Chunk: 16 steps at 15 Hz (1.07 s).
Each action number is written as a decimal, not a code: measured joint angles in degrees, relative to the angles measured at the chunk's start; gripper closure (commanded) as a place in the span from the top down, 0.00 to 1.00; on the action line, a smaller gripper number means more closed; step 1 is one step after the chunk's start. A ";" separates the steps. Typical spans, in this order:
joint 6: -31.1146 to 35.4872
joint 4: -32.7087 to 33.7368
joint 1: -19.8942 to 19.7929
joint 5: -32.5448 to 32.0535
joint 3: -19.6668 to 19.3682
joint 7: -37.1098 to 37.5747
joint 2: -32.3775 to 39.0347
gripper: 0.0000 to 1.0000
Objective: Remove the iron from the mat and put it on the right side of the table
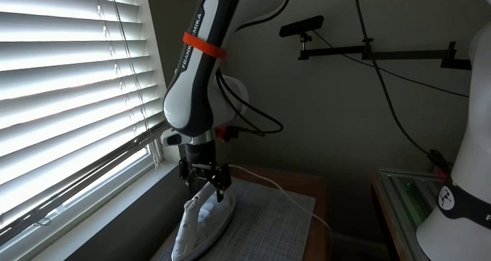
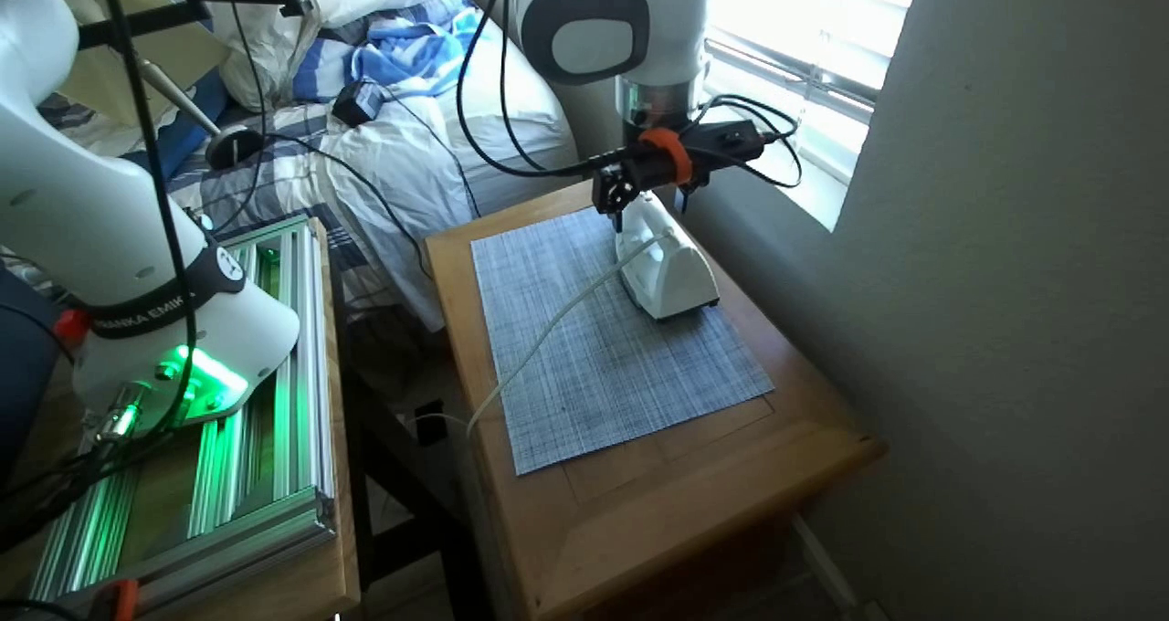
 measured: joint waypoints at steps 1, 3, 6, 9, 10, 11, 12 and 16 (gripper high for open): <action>-0.05 0.37 0.00 -0.60 0.01 0.53 0.73 0.91; -0.06 0.98 0.00 -1.82 0.07 1.45 1.92 0.74; -0.06 1.77 -0.01 -3.22 0.21 2.14 3.11 0.51; -0.04 2.39 -0.01 -4.55 0.23 2.89 3.79 0.29; -0.04 2.66 -0.01 -4.97 0.23 3.18 3.92 0.23; -0.03 2.83 -0.01 -5.39 0.23 3.47 3.99 0.16; -0.03 2.97 -0.01 -5.83 0.23 3.86 4.03 0.09; -0.03 3.01 -0.02 -7.07 0.22 5.21 4.90 0.00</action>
